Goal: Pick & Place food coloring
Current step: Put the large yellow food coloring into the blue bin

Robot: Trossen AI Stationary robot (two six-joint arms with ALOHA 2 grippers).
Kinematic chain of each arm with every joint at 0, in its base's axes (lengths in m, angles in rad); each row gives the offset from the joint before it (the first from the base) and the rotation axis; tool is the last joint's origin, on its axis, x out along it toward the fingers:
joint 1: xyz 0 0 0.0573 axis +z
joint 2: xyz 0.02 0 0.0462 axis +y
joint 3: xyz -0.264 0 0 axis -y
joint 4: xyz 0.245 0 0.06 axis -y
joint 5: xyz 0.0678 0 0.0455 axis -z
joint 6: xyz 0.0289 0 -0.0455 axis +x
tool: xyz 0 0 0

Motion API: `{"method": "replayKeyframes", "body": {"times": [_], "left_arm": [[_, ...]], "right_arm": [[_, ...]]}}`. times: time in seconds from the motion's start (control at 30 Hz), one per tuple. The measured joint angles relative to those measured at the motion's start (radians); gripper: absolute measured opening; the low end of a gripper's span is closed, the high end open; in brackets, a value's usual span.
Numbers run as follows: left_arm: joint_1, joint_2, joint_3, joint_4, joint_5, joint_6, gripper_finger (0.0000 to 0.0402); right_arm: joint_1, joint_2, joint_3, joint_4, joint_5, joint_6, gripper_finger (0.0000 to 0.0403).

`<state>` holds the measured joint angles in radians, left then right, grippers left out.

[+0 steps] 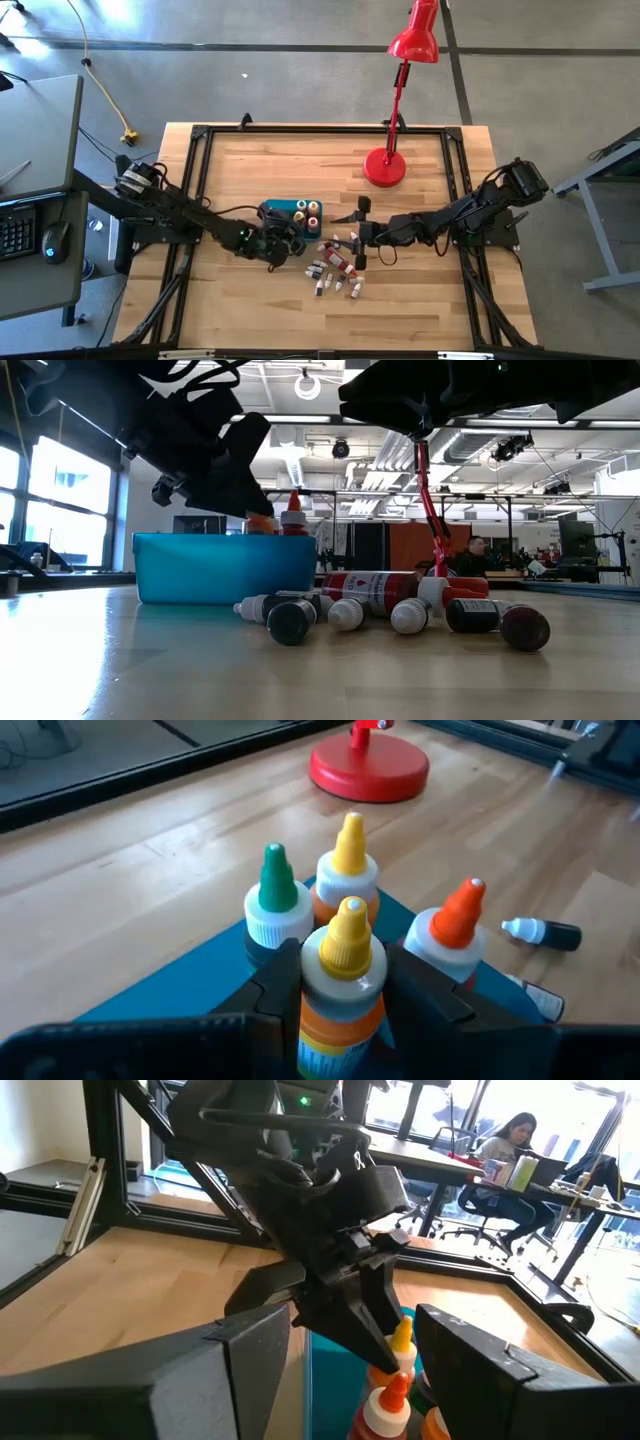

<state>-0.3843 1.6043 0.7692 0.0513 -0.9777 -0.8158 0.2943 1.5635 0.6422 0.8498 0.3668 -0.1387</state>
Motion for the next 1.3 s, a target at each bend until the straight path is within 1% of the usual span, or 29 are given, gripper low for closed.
{"method": "replayKeyframes", "body": {"times": [0.1, 0.3, 0.4, 0.53, 0.67, 0.83, 0.97, 1.03, 1.1, 1.2, 1.23, 1.3], "left_arm": [[0.0, 0.0, 0.0, 0.0, 0.025, 0.0, 0.0105], [0.001, 0.0, 0.0, 0.0, 0.03, 0.002, 0.0155], [0.007, 0.0, 0.0, 0.0, 0.034, 0.009, 0.0173], [0.02, 0.0, 0.0, 0.002, 0.033, 0.026, 0.0177], [0.018, 0.0, 0.012, 0.005, 0.0, 0.101, 0.0176], [0.004, -0.03, 0.079, -0.001, 0.038, 0.212, 0.0177], [-0.019, -0.069, 0.154, -0.044, 0.1, 0.316, 0.0177], [-0.033, -0.091, 0.198, -0.107, 0.139, 0.383, 0.0177], [-0.039, -0.099, 0.247, -0.176, 0.227, 0.478, 0.0177], [-0.042, -0.1, 0.322, -0.273, 0.375, 0.559, 0.0177], [-0.042, -0.097, 0.344, -0.301, 0.416, 0.569, 0.0177], [-0.041, -0.076, 0.374, -0.332, 0.476, 0.581, 0.0177]], "right_arm": [[0.0, 0.0, 0.0, 0.0, 0.0, 0.0, 0.0212], [0.0, 0.0, 0.0, 0.0, 0.0, 0.0, 0.0211], [0.0, 0.0, 0.0, 0.0, -0.007, 0.0, 0.0212], [0.0, 0.0, 0.0, 0.0, -0.027, 0.0, 0.0212], [0.0, 0.0, 0.0, 0.0, -0.033, 0.0, 0.0212], [0.0, 0.0, 0.0, 0.0, -0.044, 0.016, 0.0212], [0.0, 0.0, 0.003, -0.007, -0.094, 0.082, 0.0209], [0.0, 0.0, 0.018, -0.018, -0.106, 0.085, 0.0209], [0.0, 0.0, 0.032, -0.034, -0.096, 0.082, 0.0209], [0.0, 0.0, 0.051, -0.081, -0.032, 0.104, 0.0209], [0.0, -0.006, 0.058, -0.116, -0.016, 0.126, 0.0209], [-0.001, -0.042, 0.074, -0.255, -0.007, 0.173, 0.0209]]}}
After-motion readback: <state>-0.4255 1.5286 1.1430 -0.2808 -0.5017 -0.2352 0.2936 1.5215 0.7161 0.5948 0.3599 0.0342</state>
